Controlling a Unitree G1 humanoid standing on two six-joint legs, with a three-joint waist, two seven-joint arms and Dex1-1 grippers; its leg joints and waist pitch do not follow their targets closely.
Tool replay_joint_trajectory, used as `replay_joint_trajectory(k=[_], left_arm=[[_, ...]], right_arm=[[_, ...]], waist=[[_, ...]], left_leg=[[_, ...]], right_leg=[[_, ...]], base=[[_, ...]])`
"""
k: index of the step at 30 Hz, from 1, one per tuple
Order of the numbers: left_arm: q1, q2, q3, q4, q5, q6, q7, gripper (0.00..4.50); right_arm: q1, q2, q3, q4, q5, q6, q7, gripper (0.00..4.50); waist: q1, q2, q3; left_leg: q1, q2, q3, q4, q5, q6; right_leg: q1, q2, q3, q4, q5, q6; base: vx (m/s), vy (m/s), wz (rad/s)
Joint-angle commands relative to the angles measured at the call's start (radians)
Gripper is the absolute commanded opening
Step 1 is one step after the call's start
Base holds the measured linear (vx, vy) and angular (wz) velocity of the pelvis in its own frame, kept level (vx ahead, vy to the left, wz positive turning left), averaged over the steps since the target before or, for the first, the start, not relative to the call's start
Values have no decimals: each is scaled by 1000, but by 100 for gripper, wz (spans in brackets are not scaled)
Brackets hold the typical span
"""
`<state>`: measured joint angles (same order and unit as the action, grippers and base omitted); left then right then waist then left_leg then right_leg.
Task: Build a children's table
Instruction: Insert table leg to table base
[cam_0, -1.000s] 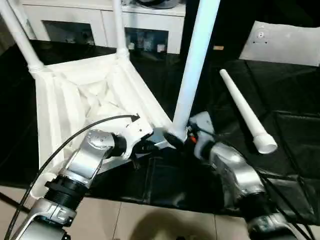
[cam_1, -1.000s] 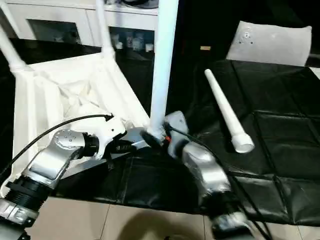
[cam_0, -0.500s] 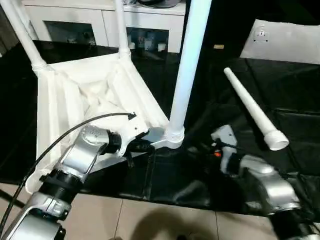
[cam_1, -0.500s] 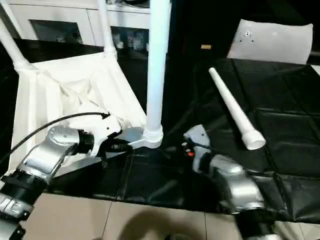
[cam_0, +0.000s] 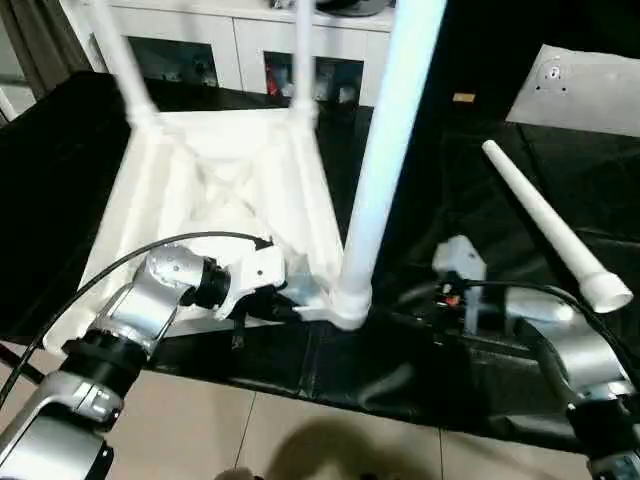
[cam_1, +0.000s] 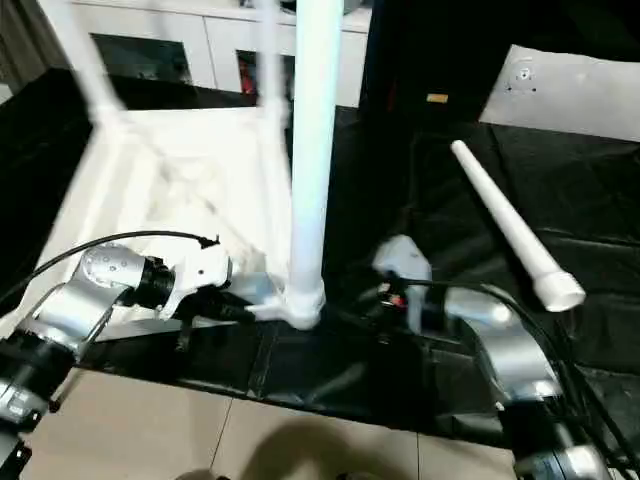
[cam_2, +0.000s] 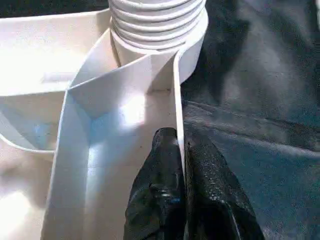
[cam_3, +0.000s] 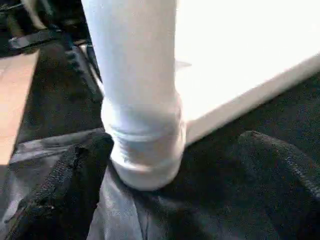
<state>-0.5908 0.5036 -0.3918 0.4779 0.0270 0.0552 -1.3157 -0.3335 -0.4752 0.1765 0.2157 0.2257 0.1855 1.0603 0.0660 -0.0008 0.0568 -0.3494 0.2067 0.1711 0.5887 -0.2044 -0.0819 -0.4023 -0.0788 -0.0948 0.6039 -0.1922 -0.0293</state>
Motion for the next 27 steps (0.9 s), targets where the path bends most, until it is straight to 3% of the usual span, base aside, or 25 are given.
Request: replay_joint_trajectory(k=[1,6,10,19,27], left_arm=[[-22,-5,-62,-3,29,-53,-73,0],[-44,-9,-76,41,37,-113,-111,0],[-59,-16,-92,65,43,-150,-138,0],[-79,-26,-102,104,55,-192,-155,0],[-92,-32,-105,129,60,-208,-159,0]], right_arm=[[-19,-10,22,5,-12,-9,39,444],[-54,-5,55,37,-29,-41,91,444],[-93,8,74,85,-19,-51,140,444],[-128,20,93,144,-17,-55,198,367],[-149,37,97,180,-23,-56,220,307]], waist=[[-8,-1,-58],[-7,-4,-58],[-9,-5,-55],[-8,-5,-53],[-8,-7,-50]], left_leg=[[2,27,2,-64,-98,81],[-2,27,2,-62,-97,82],[-2,26,2,-63,-116,71],[-2,27,2,-62,-108,77],[-2,30,1,-65,-119,70]], right_leg=[[61,-61,61,-55,-56,-244],[63,-63,61,-54,-57,-242],[62,-64,61,-59,-112,-231],[60,-62,60,-56,-92,-244],[60,-65,60,-59,-132,-234]], base=[[0,0,0],[0,0,0],[0,0,0],[0,0,0],[0,0,0]])
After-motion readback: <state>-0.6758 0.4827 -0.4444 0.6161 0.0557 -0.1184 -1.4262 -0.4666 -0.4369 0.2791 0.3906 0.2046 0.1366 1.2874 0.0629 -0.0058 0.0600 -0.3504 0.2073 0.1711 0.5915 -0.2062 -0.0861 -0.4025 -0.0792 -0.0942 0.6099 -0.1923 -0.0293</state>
